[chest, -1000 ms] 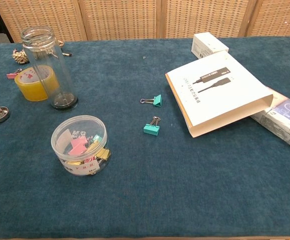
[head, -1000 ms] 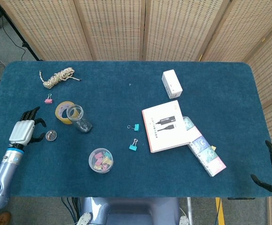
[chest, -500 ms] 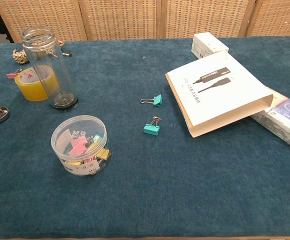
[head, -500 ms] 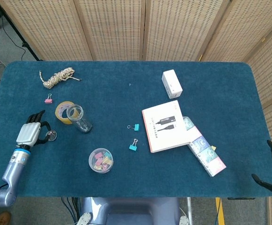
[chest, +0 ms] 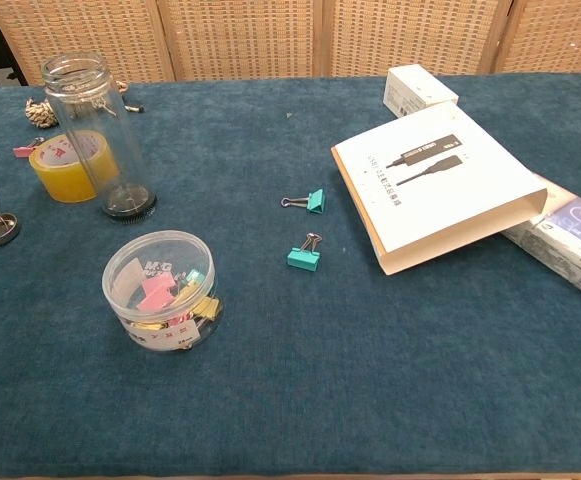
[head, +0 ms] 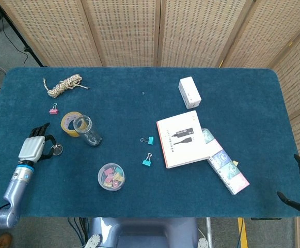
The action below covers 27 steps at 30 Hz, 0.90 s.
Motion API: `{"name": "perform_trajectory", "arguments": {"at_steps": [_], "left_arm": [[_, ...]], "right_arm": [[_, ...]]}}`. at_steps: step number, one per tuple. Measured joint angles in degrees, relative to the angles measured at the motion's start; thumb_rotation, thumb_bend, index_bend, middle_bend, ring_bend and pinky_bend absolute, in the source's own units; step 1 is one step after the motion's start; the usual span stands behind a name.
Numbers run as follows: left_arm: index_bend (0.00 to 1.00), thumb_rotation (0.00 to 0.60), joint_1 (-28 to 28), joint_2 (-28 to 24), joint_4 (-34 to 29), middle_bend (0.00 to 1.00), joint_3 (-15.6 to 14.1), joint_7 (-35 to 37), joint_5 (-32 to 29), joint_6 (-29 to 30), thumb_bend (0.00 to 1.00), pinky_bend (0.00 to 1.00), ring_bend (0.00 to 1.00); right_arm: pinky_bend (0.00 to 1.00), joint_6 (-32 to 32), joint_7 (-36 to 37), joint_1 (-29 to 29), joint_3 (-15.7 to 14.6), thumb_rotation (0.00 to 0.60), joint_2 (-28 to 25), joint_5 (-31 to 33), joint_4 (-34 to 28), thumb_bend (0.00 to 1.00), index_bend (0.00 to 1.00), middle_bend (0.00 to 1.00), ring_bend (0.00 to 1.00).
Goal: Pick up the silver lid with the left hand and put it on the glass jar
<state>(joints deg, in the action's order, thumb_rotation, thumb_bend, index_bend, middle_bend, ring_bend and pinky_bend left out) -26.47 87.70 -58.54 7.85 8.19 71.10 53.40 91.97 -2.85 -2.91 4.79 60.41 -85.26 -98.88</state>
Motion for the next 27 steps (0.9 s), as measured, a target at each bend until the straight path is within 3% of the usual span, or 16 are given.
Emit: {"name": "perform_trajectory", "arguments": {"at_steps": [8, 18, 27], "left_arm": [[0.63, 0.6, -0.1, -0.1, -0.3, 0.0, 0.2, -0.2, -0.5, -0.2, 0.47, 0.0, 0.0], [0.64, 0.6, 0.0, -0.4, -1.0, 0.0, 0.3, -0.7, -0.6, 0.2, 0.48, 0.0, 0.0], [0.64, 0.6, 0.8, -3.5, -6.2, 0.0, 0.7, -0.7, 0.8, 3.9, 0.48, 0.0, 0.0]], "right_arm": [[0.0, -0.4, 0.7, 0.1, -0.1, 0.6, -0.2, 0.0, -0.1, 0.0, 0.02, 0.0, 0.0], [0.0, -0.4, 0.7, 0.1, -0.2, 0.6, -0.3, 0.0, -0.2, 0.0, 0.02, 0.0, 0.0], [0.0, -0.4, 0.8, 0.2, -0.2, 0.6, -0.3, 0.0, -0.2, 0.0, 0.03, 0.0, 0.0]]}}
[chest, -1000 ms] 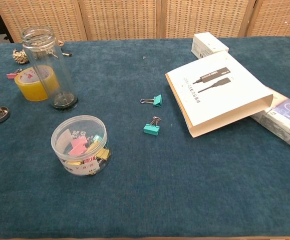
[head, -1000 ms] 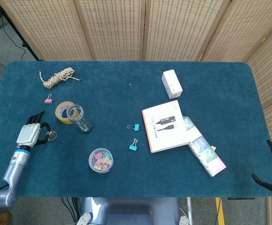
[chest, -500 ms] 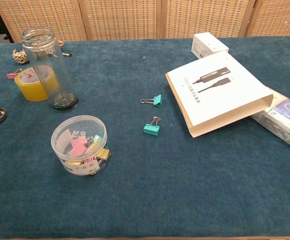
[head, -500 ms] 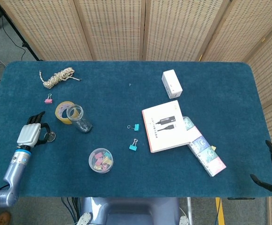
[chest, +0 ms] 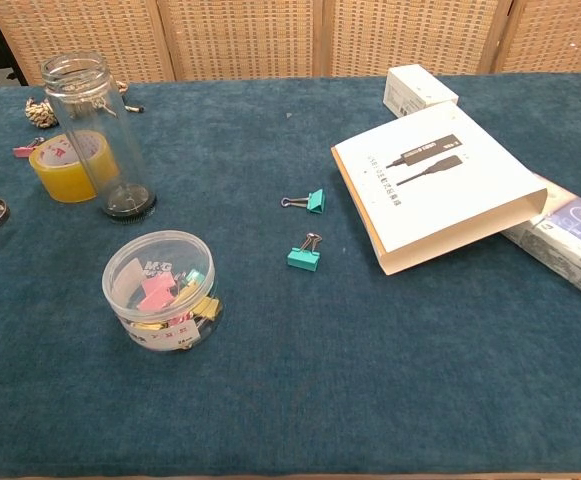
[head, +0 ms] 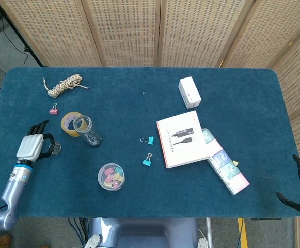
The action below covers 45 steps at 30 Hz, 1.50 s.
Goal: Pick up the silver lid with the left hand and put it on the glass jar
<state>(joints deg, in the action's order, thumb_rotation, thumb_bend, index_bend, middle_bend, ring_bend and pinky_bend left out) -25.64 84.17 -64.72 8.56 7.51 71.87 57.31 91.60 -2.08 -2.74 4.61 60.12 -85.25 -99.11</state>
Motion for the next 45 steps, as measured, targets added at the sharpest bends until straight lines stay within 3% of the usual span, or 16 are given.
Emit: {"name": "perform_trajectory", "arguments": {"at_steps": [10, 21, 34, 45], "left_arm": [[0.64, 0.6, 1.1, -7.1, -11.3, 0.0, 1.0, 0.9, 3.9, 6.7, 0.48, 0.0, 0.0], [0.64, 0.6, -2.2, -17.0, -24.6, 0.0, 4.8, 1.3, 6.0, 6.7, 0.48, 0.0, 0.0], [0.64, 0.6, -9.5, -17.6, -29.1, 0.0, 8.7, -7.3, 0.6, 1.7, 0.48, 0.0, 0.0], [0.64, 0.6, -12.4, -14.9, -27.9, 0.0, 8.7, -11.9, -5.4, -0.1, 0.48, 0.0, 0.0]], "right_arm": [[0.0, 0.0, 0.1, 0.0, -0.1, 0.6, 0.0, -0.2, -0.1, 0.0, 0.03, 0.0, 0.0], [0.0, -0.1, 0.3, 0.0, 0.1, 0.6, -0.1, 0.5, -0.1, 0.0, 0.03, 0.0, 0.0], [0.0, -0.3, 0.6, 0.1, 0.3, 0.6, -0.2, 1.0, 0.1, 0.0, 0.03, 0.0, 0.0], [0.0, -0.6, 0.9, 0.2, 0.5, 0.6, -0.3, 1.6, 0.4, 0.0, 0.03, 0.0, 0.0]]}}
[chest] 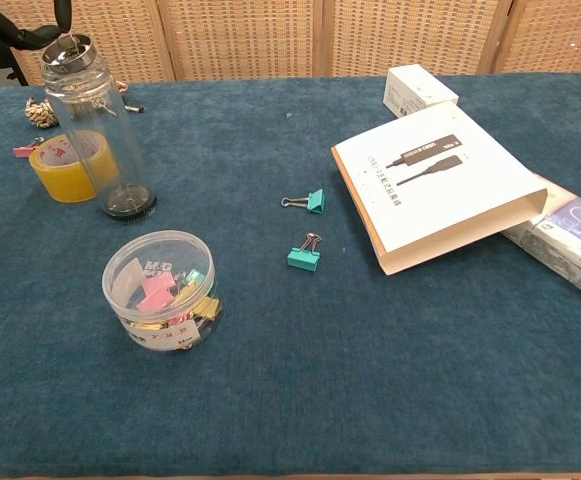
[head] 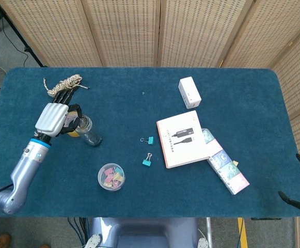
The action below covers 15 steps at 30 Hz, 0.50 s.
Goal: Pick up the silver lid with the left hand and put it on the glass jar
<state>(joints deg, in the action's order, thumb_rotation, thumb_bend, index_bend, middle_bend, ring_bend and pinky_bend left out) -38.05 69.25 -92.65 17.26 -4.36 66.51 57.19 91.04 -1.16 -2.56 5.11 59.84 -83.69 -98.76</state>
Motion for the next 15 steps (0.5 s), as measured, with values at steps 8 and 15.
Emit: {"name": "perform_trajectory", "arguments": {"at_steps": [8, 15], "left_arm": [[0.64, 0.6, -0.5, 0.3, 0.6, 0.0, -0.5, 0.2, -1.1, -0.2, 0.48, 0.0, 0.0], [0.63, 0.6, -0.6, 0.0, 0.1, 0.0, -0.8, -0.6, -2.2, -0.2, 0.48, 0.0, 0.0]], "right_arm": [[0.0, -0.2, -0.1, 0.1, 0.0, 0.6, 0.1, 0.1, 0.0, 0.0, 0.03, 0.0, 0.0], [0.0, -0.2, 0.0, 0.1, 0.0, 0.6, 0.0, 0.1, 0.0, 0.0, 0.03, 0.0, 0.0]]}}
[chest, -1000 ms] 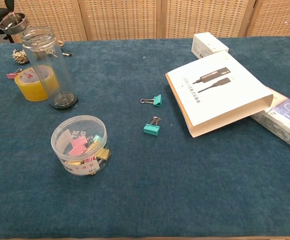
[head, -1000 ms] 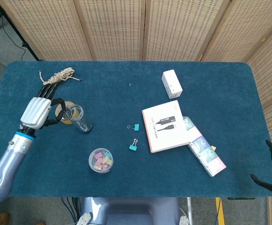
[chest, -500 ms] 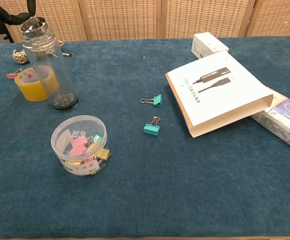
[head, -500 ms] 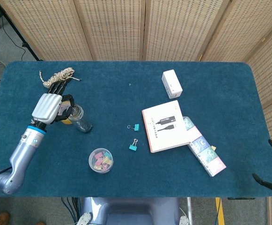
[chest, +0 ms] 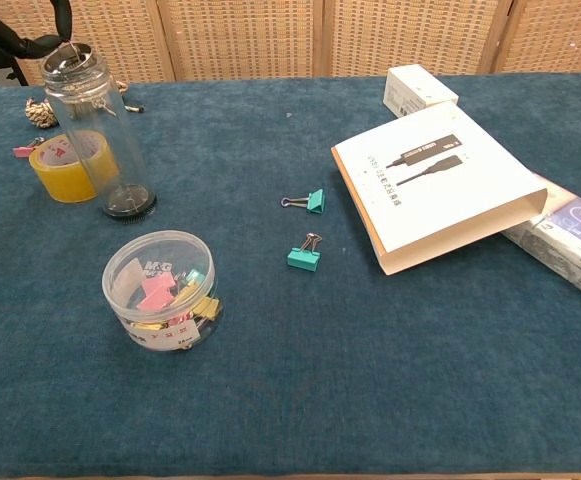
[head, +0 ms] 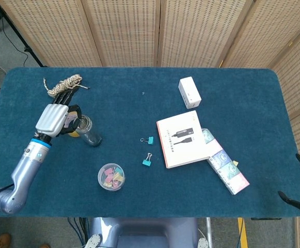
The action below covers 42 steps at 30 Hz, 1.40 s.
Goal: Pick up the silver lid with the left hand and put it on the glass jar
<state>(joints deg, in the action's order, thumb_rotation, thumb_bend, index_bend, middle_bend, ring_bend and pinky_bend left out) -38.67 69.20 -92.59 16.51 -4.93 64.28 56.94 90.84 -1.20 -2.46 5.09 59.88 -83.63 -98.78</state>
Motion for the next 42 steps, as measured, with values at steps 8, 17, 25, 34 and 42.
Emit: {"name": "perform_trajectory", "arguments": {"at_steps": [8, 17, 25, 34, 42], "left_arm": [[0.56, 0.6, -0.3, 0.1, -0.4, 0.0, -0.4, -1.5, -2.0, 0.2, 0.47, 0.0, 0.0], [0.39, 0.6, -0.3, -0.9, -0.9, 0.0, -1.0, -0.9, -2.2, -0.3, 0.43, 0.0, 0.0], [0.29, 0.6, 0.1, -2.0, -1.7, 0.0, -0.9, 0.2, -1.9, 0.3, 0.42, 0.0, 0.0], [0.04, 0.6, 4.6, -7.9, -4.4, 0.0, -1.5, 4.8, 3.0, 4.7, 0.25, 0.0, 0.0], [0.0, 0.6, 12.1, -11.2, -4.4, 0.0, -6.3, 7.7, 9.7, 12.2, 0.07, 0.0, 0.0]], "right_arm": [[0.0, 0.0, 0.2, 0.0, 0.0, 0.6, -0.1, -0.1, -0.1, 0.0, 0.03, 0.0, 0.0], [0.0, -0.2, -0.1, 0.1, -0.1, 0.6, 0.1, 0.0, -0.1, 0.0, 0.03, 0.0, 0.0], [0.0, -0.1, -0.1, 0.1, -0.1, 0.6, 0.0, -0.1, -0.2, 0.0, 0.03, 0.0, 0.0], [0.0, 0.1, 0.2, 0.0, -0.1, 0.6, -0.1, -0.4, -0.4, 0.0, 0.03, 0.0, 0.0], [0.0, 0.4, -0.4, 0.0, -0.4, 0.6, 0.1, -1.1, -0.8, 0.0, 0.03, 0.0, 0.0]]}}
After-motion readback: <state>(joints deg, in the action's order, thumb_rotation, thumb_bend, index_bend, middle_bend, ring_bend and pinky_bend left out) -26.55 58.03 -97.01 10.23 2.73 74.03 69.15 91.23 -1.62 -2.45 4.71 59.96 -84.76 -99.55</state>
